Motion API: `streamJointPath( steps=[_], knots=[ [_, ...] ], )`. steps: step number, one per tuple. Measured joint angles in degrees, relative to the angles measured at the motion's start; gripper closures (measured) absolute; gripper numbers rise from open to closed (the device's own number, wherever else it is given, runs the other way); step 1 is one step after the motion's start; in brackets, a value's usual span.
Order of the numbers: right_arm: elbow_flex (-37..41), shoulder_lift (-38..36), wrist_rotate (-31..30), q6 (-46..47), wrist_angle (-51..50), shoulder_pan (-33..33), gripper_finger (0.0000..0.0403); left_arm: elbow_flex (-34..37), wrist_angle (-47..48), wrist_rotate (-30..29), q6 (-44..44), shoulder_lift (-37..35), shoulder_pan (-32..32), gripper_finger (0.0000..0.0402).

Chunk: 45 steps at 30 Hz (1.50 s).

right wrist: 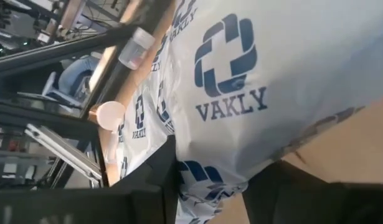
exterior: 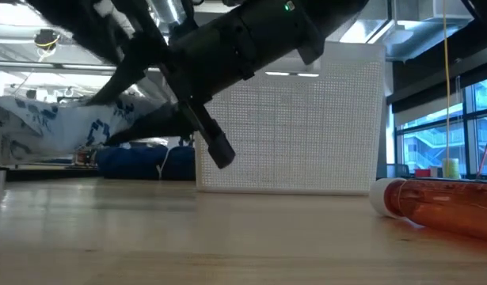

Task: Pick & place medical supplies in basket/bin
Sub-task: Put the mailer bag into the bin

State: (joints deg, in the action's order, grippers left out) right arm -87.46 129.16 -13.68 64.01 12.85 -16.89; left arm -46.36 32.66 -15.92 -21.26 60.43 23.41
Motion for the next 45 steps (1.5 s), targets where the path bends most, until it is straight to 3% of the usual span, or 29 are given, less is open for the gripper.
streamJointPath(
  steps=[5,11,16,24,27,33,45],
  knots=[
    [-2.48,-1.68,-0.04,-7.66,0.03,0.55,0.0279,-0.01,-5.27,-4.50,-0.08,-8.70,0.03,0.0277],
    [-12.82,-3.18,0.60,-20.52,-3.89,2.23,0.0279,-0.03,-13.43,-5.66,-1.04,-17.58,0.05,0.0277],
    [-25.56,-3.36,1.79,-31.01,-16.54,4.08,0.0279,-0.10,-25.12,0.92,-1.25,-23.31,0.07,0.0277],
    [-44.27,-3.45,-1.62,-42.12,-45.52,9.40,0.0279,-0.10,-41.51,13.84,10.24,-28.25,0.08,0.0277],
    [-47.56,-4.38,-1.74,-44.06,-53.94,11.83,0.0279,-0.10,-42.71,15.17,13.81,-29.22,0.12,0.0277],
    [-45.86,-11.02,-1.44,-49.40,-65.69,16.98,0.0279,-0.10,-39.38,10.49,17.34,-29.22,0.10,0.0276],
    [-46.02,-20.73,5.45,-67.27,-88.99,32.31,0.0275,-0.10,-32.15,-10.48,17.57,-27.83,0.10,0.0276]
  ],
)
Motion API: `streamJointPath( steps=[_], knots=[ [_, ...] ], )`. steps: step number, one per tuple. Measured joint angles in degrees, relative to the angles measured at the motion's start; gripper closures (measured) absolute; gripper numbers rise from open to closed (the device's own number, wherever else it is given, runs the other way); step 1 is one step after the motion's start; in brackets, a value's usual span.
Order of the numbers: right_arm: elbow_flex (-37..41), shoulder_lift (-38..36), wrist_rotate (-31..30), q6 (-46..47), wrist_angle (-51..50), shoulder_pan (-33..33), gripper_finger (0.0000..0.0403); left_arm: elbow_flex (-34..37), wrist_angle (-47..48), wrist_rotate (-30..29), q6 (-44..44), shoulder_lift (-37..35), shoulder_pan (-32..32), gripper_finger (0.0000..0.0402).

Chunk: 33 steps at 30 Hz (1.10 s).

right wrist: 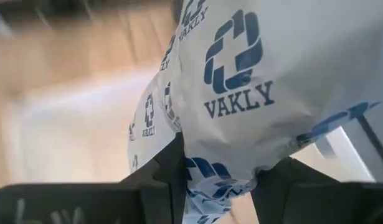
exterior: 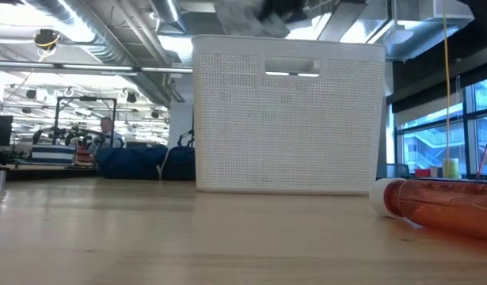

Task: Pick & place medical supplies in basket/bin
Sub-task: Put the mailer bag into the bin

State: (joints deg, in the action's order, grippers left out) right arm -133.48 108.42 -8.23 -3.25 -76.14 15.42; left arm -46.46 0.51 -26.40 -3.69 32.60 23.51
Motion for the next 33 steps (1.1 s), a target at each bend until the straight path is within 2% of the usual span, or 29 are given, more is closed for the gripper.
streamJointPath(
  steps=[4,8,11,14,25,33],
  knots=[
    [0.07,1.76,7.33,-9.95,-8.28,4.84,0.0278,0.00,0.19,-6.19,0.01,0.92,0.00,0.0276],
    [0.09,5.04,9.44,-19.42,-13.67,7.20,0.0278,0.00,0.18,-10.27,0.00,1.98,0.00,0.0276],
    [1.34,6.90,10.44,-24.26,-12.88,8.08,0.0278,0.00,0.18,-12.03,-0.01,2.71,0.00,0.0276],
    [4.49,7.04,15.68,-27.30,-10.84,8.88,0.0275,0.00,0.19,-14.02,-0.01,3.57,0.00,0.0276],
    [18.20,6.93,15.39,-33.32,-11.59,8.03,0.0271,0.00,0.18,-17.50,-0.01,4.87,0.00,0.0276],
    [30.12,6.97,15.56,-36.76,-1.54,4.85,0.0271,0.00,0.20,-17.48,0.93,4.85,0.00,0.0276]
  ],
)
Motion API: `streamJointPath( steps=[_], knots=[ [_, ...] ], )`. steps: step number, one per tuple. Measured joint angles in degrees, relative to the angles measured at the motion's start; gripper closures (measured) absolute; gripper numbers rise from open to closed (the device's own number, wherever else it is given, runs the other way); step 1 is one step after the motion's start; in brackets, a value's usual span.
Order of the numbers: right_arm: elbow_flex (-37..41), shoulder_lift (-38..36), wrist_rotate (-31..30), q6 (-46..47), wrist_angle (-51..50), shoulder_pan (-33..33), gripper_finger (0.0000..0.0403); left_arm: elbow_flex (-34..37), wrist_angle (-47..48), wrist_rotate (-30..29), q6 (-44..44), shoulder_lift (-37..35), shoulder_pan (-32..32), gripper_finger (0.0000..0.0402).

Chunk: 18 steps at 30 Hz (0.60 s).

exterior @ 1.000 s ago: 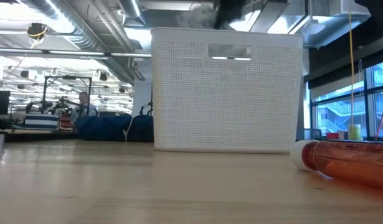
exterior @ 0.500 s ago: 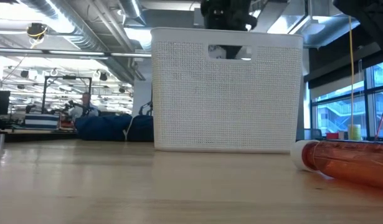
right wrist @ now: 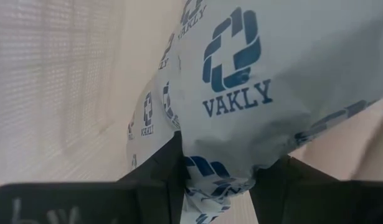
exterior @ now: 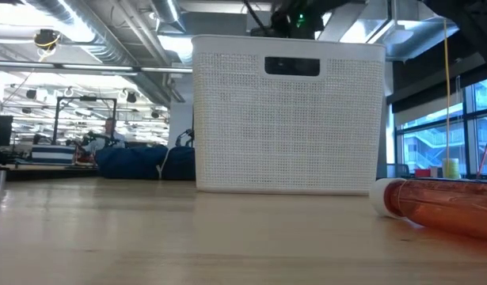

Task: Pick & place medical supplies in basket/bin
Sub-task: Put the mailer bag into the bin

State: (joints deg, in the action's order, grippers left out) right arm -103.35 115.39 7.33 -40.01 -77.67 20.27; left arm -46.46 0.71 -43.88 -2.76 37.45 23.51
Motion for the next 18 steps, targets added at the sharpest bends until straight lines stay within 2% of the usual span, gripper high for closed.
streamJointPath(
  steps=[5,9,18],
  knots=[
    [5.23,0.00,-0.06,-5.16,2.55,-2.88,0.0271,0.00,-0.01,-0.21,1.40,-0.01,0.00,0.0276],
    [7.89,-0.02,-0.06,-5.52,4.39,-5.12,0.0270,0.00,-0.02,-1.26,1.56,-0.07,0.00,0.0276],
    [8.16,-0.04,0.06,-5.50,10.46,-7.28,0.0255,0.00,0.00,-1.70,2.53,-0.11,0.00,0.0276]
  ],
)
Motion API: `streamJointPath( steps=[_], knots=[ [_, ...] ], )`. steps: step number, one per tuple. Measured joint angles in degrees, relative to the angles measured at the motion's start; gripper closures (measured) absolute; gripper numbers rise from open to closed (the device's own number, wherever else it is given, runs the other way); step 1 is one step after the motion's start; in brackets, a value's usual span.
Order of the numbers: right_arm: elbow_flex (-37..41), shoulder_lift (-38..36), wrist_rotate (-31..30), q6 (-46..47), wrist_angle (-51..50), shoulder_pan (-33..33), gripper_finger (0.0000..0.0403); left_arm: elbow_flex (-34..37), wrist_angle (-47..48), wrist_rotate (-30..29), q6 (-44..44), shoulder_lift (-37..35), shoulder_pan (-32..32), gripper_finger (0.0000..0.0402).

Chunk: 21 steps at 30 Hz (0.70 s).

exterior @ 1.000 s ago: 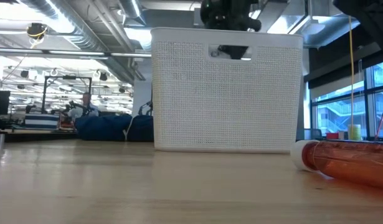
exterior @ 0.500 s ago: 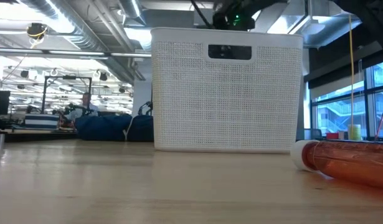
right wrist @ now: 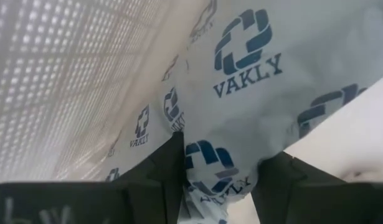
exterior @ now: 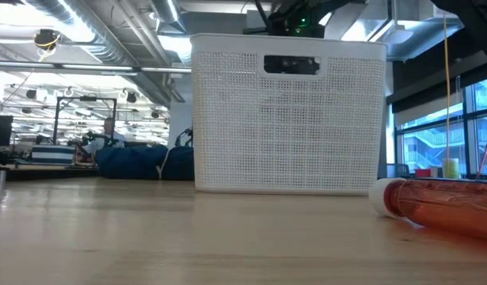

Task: Pick & place medical supplies in basket/bin
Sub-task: Put the mailer bag into the bin

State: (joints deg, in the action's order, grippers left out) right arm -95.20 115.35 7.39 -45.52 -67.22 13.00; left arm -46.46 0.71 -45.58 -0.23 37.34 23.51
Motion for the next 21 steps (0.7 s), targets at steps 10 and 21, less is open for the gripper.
streamJointPath(
  steps=[10,21],
  knots=[
    [0.00,0.01,1.56,3.28,1.97,-0.20,0.0217,0.00,0.11,0.00,-0.05,0.00,0.00,0.0276],
    [0.00,0.00,-3.14,3.95,4.35,-0.52,0.0131,0.00,2.58,0.00,-3.06,-0.02,0.00,0.0276]
  ],
)
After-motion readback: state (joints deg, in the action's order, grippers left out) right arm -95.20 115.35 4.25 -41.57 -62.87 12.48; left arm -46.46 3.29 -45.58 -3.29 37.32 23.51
